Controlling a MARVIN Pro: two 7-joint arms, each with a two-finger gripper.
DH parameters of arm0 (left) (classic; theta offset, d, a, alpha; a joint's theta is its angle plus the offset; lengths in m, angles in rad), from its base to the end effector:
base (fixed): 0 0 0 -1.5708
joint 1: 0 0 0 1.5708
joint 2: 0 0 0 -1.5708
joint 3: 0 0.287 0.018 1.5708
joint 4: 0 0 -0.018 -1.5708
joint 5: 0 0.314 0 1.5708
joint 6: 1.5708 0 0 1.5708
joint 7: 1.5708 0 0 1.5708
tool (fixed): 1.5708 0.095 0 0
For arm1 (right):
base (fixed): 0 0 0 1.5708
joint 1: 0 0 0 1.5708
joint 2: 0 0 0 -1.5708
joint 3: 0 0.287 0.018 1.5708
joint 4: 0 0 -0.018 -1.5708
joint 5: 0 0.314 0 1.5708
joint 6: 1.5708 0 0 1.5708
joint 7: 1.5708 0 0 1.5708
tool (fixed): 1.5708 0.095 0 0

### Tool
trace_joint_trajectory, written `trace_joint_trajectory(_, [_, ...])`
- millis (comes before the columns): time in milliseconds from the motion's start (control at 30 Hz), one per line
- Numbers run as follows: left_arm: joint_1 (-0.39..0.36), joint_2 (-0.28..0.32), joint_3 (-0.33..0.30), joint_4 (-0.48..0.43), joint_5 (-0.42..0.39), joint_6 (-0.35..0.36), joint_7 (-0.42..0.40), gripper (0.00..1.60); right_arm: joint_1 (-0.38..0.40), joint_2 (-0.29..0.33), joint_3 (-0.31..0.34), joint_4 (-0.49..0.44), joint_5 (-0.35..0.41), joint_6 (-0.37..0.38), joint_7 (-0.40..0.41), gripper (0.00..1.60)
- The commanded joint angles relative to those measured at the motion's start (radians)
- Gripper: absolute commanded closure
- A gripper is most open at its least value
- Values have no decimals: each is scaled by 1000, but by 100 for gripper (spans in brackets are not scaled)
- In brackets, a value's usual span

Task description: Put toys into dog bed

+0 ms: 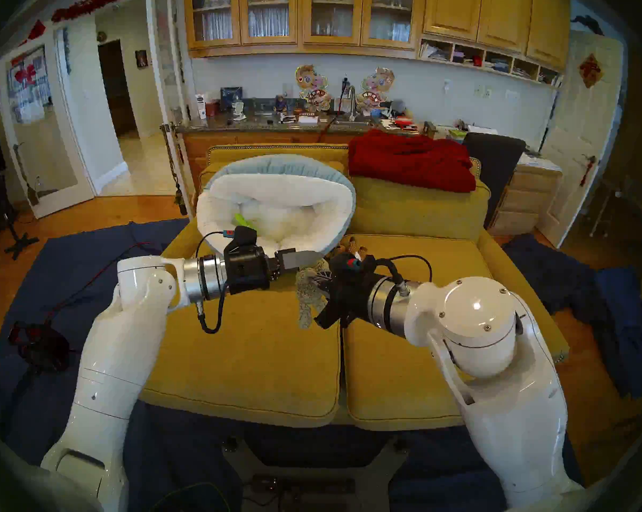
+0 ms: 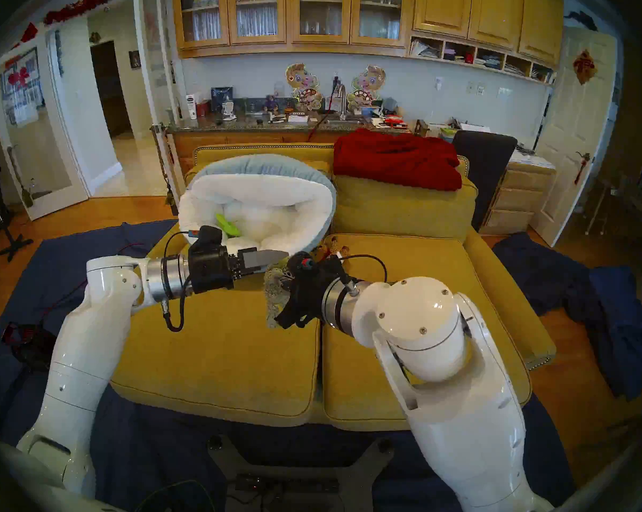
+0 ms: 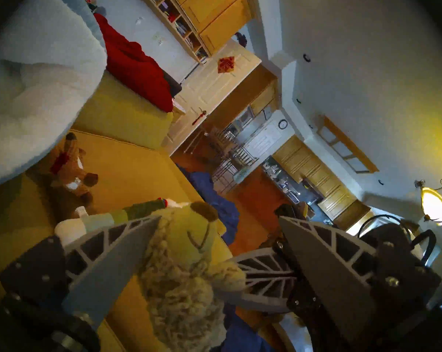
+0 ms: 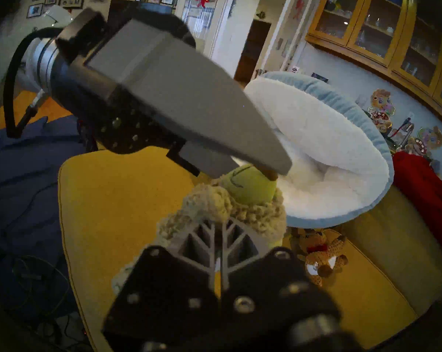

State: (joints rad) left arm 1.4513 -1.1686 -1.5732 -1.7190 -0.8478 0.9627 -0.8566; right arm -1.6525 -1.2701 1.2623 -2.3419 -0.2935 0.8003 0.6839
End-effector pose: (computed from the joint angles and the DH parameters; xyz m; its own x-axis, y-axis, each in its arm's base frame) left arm 0.3906 0.0132 -0.2029 0.6751 0.2021 0.7095 -0.6484 -0.2962 0.7013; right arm 0.2992 0.1091 -0.1572 0.0577 0.4876 0.8712 0.7316 -0.6144 0.2954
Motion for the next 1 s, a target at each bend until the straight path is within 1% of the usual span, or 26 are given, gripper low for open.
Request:
trace_joint_trajectory(0, [-15, 22, -1, -2, -5, -3, -19, 0, -1, 0, 10, -52, -2, -13, -9, 160])
trace_joint_trajectory(300, [-16, 32, 1, 11, -5, -3, -18, 0, 3, 1, 5, -57, -4, -10, -11, 160])
trace_joint_trajectory(600, [-17, 36, 11, 30, 2, -21, -18, 0, 0, 1, 5, -59, -4, -11, -12, 160])
trace_joint_trajectory(967, [-27, 25, 21, 52, -3, -30, -18, 0, 3, -5, 2, -58, -2, -10, -10, 160])
